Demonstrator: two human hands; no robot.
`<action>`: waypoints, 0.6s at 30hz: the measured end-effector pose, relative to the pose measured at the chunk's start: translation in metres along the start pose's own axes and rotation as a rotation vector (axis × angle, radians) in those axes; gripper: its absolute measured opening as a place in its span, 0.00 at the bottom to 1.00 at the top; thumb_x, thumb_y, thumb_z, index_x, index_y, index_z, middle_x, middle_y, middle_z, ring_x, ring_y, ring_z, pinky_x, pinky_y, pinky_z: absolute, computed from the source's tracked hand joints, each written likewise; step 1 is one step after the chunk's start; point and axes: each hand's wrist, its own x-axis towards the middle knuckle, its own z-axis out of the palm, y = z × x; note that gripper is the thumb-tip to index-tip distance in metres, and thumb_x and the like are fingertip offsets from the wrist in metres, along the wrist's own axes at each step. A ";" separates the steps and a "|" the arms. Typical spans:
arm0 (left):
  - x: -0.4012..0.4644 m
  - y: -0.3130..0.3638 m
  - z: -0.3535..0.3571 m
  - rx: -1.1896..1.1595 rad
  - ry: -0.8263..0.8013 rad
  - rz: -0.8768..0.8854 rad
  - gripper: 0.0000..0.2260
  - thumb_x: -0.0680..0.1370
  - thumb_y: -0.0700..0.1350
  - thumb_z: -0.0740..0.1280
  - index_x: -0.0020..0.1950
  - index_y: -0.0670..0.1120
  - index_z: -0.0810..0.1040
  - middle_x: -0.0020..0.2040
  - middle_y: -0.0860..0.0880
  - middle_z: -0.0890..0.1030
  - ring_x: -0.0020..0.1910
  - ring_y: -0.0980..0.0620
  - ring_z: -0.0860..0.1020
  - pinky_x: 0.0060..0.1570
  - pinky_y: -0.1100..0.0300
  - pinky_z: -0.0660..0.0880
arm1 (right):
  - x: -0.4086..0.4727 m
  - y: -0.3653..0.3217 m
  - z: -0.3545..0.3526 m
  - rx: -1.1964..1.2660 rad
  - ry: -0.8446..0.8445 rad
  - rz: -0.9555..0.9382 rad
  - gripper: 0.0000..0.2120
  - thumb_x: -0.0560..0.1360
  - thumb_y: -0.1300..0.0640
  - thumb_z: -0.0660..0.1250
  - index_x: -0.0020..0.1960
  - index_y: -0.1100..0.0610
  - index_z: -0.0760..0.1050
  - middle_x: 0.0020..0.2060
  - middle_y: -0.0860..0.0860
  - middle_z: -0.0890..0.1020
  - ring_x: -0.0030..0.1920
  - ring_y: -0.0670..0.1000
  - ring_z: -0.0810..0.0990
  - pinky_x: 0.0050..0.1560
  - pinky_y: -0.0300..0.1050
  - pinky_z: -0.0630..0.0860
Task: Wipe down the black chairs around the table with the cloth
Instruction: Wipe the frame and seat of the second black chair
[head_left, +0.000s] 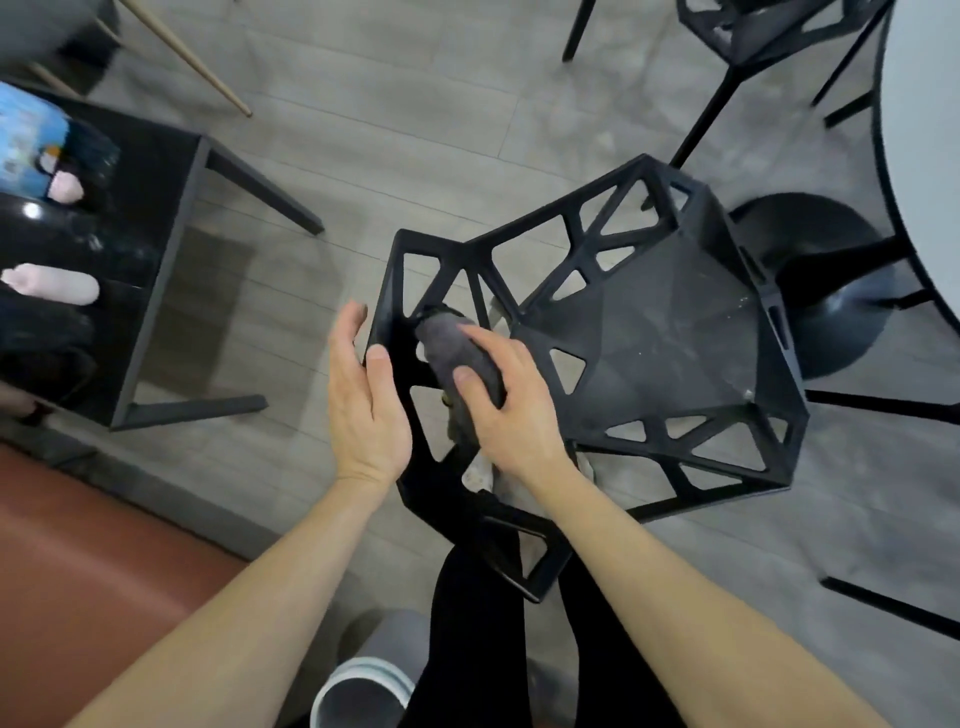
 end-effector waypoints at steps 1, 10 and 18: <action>0.000 -0.002 0.000 -0.021 0.015 -0.043 0.22 0.89 0.47 0.52 0.81 0.42 0.68 0.77 0.48 0.75 0.77 0.52 0.72 0.78 0.44 0.68 | 0.004 -0.005 0.008 0.025 -0.036 -0.060 0.19 0.84 0.52 0.68 0.74 0.44 0.75 0.64 0.45 0.77 0.65 0.41 0.76 0.65 0.35 0.73; 0.001 -0.003 0.002 -0.135 -0.034 -0.138 0.26 0.88 0.56 0.49 0.82 0.46 0.70 0.77 0.50 0.76 0.78 0.53 0.71 0.80 0.46 0.66 | 0.025 0.056 -0.003 -0.060 -0.094 0.236 0.15 0.84 0.51 0.66 0.70 0.44 0.79 0.62 0.46 0.81 0.65 0.47 0.79 0.66 0.43 0.74; 0.002 -0.005 0.000 -0.143 -0.029 -0.137 0.25 0.89 0.55 0.48 0.81 0.48 0.71 0.76 0.53 0.77 0.78 0.54 0.72 0.79 0.45 0.66 | 0.007 0.071 -0.010 -0.274 -0.189 0.162 0.15 0.81 0.57 0.69 0.66 0.47 0.83 0.60 0.46 0.79 0.62 0.49 0.80 0.66 0.47 0.76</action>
